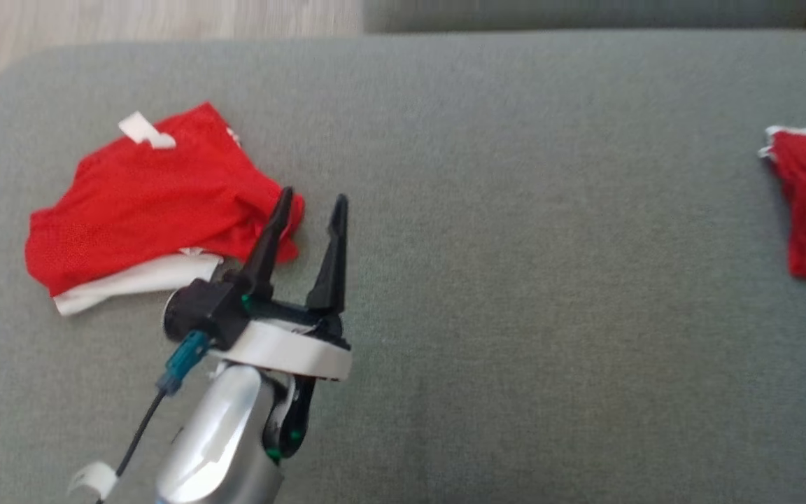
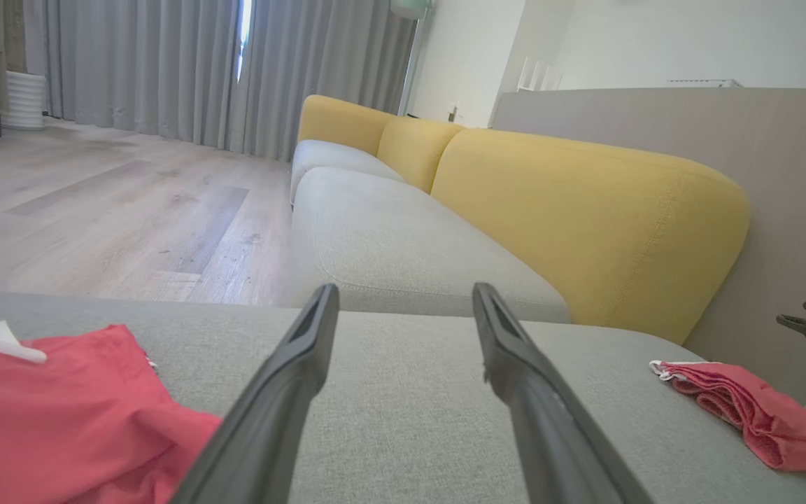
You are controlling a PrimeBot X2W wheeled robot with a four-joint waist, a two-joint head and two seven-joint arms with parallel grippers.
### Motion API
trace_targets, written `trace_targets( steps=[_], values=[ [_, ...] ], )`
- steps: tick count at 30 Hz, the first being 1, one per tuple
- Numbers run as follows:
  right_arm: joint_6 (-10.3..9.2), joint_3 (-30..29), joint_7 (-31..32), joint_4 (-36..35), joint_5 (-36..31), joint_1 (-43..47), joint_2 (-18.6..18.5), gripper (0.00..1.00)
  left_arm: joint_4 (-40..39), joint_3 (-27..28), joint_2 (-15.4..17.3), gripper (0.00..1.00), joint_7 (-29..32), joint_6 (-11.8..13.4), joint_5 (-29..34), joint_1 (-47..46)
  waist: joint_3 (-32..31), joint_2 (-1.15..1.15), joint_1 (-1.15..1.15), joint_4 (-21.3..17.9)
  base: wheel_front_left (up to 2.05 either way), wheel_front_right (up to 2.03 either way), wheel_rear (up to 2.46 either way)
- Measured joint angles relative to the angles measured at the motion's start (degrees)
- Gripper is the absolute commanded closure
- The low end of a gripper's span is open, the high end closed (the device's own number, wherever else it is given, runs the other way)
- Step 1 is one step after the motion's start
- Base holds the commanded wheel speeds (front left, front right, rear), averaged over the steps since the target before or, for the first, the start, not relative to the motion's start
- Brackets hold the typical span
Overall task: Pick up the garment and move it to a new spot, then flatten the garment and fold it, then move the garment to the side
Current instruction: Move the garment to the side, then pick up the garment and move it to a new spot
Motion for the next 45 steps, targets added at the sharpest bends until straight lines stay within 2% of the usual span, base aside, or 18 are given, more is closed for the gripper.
trace_targets(
  steps=[6,12,16,21,22,23,24,29,33,40,45],
  values=[
    [0.00,-1.55,-1.41,-5.86,0.98,0.59,6.86,0.00,-0.08,4.05,0.01,0.00,0.00,-0.05,0.97,4.13,-5.49,0.00,-0.01,-0.98,0.00,0.00,0.00],
    [0.00,-4.79,-1.97,-16.58,4.17,3.16,12.98,0.00,-1.01,8.23,0.07,0.00,0.00,-0.53,1.76,8.42,-10.65,0.00,-0.01,-1.86,0.00,0.00,0.00],
    [0.00,-10.01,-1.96,-24.04,5.21,7.96,18.39,0.00,-1.70,10.10,0.09,0.00,0.00,-1.04,2.05,10.93,-12.92,0.00,-0.02,-2.31,0.00,0.00,0.00],
    [0.00,-14.21,-1.86,-33.23,3.61,17.75,27.46,0.00,-1.96,11.14,0.11,0.00,0.00,-1.64,2.54,13.16,-14.01,0.00,-0.01,-2.41,0.00,0.00,0.00],
    [0.00,-14.21,-1.86,-33.23,3.61,17.75,27.46,0.00,-1.96,11.14,0.11,0.00,0.00,-1.64,2.54,13.16,-14.01,0.00,-0.01,-2.41,0.00,0.00,0.00],
    [0.00,-15.33,-1.86,-35.89,3.12,22.14,30.72,0.00,-1.94,11.34,0.12,0.00,0.00,-1.76,2.57,13.84,-14.12,0.00,-0.01,-2.41,0.00,0.00,0.00],
    [0.00,-15.59,-1.87,-36.95,2.81,24.38,31.73,0.00,-1.92,11.40,0.13,0.00,0.00,-2.02,2.85,14.13,-14.13,0.00,0.00,-2.42,0.00,0.00,0.00],
    [0.00,-17.03,-3.20,-39.05,2.61,33.50,33.10,0.00,-1.76,11.57,0.13,0.00,0.00,-2.57,3.03,15.54,-14.16,0.00,0.00,-2.48,0.00,0.00,0.00],
    [0.00,-15.13,-4.63,-38.39,6.97,38.05,33.16,0.00,-1.60,11.74,0.14,0.00,0.00,-2.88,3.03,16.55,-14.25,0.00,0.00,-2.54,0.00,0.00,0.00],
    [0.00,-13.32,-5.48,-37.26,6.56,39.56,33.63,0.00,-1.76,11.95,0.15,0.00,0.00,-3.03,2.88,17.28,-14.03,0.00,0.00,-2.85,0.00,0.00,0.00],
    [0.00,-13.39,-5.48,-39.04,6.55,39.56,33.63,0.00,-1.92,12.07,0.15,0.00,0.00,-3.03,2.86,17.29,-13.90,0.00,0.00,-2.83,0.00,0.00,0.00]
  ],
)
